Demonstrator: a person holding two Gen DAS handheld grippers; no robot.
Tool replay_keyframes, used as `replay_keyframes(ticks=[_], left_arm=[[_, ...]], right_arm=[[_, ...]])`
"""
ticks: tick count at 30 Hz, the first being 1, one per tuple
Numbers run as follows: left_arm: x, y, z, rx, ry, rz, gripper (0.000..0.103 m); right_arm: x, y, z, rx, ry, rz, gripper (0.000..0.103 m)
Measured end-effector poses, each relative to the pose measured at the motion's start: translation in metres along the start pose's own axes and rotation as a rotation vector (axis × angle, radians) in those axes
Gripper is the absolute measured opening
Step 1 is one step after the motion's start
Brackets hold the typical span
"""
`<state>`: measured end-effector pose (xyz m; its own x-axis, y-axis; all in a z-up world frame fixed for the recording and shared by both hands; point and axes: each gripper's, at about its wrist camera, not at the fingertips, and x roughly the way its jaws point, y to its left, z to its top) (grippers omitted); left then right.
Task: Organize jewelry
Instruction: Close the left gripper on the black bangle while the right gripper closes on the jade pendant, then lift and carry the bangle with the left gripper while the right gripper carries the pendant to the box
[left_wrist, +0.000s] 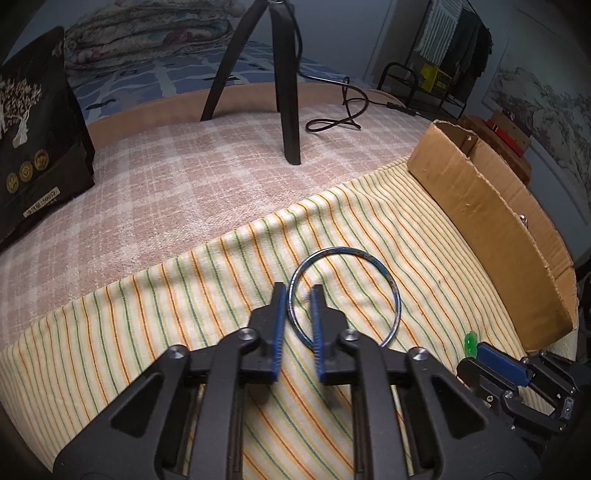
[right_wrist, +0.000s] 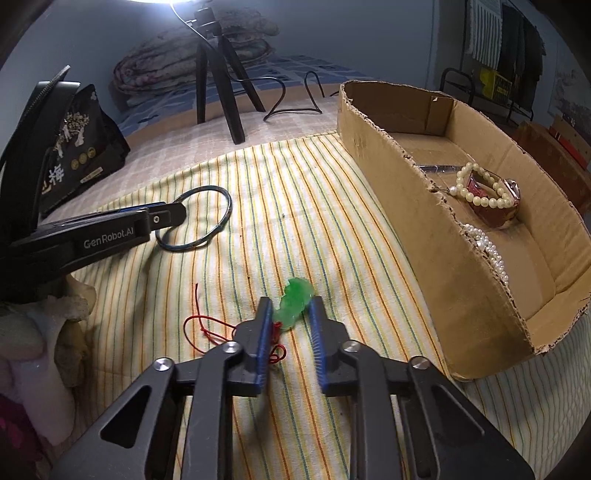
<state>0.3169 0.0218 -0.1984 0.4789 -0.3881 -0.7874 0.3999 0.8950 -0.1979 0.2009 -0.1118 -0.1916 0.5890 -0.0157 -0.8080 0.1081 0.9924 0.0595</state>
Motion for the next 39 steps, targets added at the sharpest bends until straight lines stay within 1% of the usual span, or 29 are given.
replay_keyframes(ticks=[4,6,10,16,26,35,39], left_arm=[[-0.001,-0.003,-0.001,0.013,-0.011,0.005,0.002],[-0.003,-0.003,-0.002,0.014,-0.016,0.003,0.002],[-0.009,0.002,-0.003,-0.019,-0.024,-0.016,0.002],[-0.024,0.006,-0.009,-0.041,-0.026,-0.011,0.002],[-0.066,-0.007,-0.019,-0.013,-0.038,0.051,0.001],[-0.114,-0.032,-0.024,0.023,-0.069,0.101,0.001],[-0.127,-0.045,-0.024,0.035,-0.078,0.111,0.001]], right_arm=[[-0.001,-0.001,0.000,-0.002,-0.003,0.010,0.014],[-0.001,-0.002,-0.001,0.003,-0.004,0.019,0.014],[-0.002,-0.005,-0.001,0.015,-0.009,0.034,0.014],[-0.003,-0.009,-0.001,0.033,-0.014,0.059,0.014],[-0.018,-0.009,-0.006,0.025,-0.010,0.109,0.014],[-0.052,-0.016,-0.009,0.008,-0.041,0.147,0.014],[-0.067,-0.024,-0.009,0.004,-0.055,0.161,0.014]])
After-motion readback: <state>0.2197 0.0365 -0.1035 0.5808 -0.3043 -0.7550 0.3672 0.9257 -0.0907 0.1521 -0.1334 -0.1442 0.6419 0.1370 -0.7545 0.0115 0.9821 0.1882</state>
